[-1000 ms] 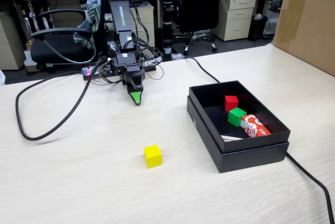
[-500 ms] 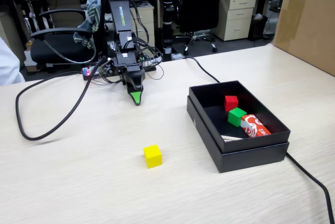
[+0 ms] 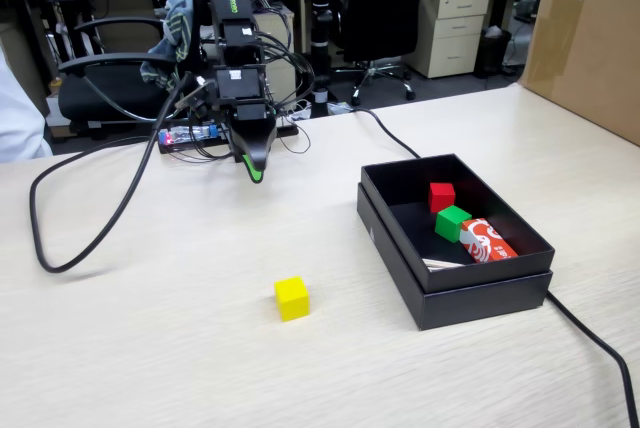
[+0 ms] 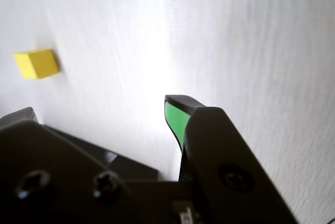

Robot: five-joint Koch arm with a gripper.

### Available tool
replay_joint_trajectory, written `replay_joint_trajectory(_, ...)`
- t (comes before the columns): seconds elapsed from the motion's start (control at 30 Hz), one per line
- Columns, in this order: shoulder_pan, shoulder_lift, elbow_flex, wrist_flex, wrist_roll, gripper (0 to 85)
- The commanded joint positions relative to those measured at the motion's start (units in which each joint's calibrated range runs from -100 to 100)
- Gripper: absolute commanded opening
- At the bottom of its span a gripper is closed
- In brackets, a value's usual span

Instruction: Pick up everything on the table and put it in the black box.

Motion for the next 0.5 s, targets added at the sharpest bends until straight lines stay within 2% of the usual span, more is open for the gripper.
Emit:
replay_joint_trajectory(0.0, 0.0, 7.8, 13.7, -5.3, -0.1, 47.7)
replay_joint_trajectory(0.23, 0.0, 28.3, 38.4, -15.3, -0.1, 47.9)
replay_joint_trajectory(0.47, -0.1, 53.1, 58.0, -15.6, -0.4, 47.7)
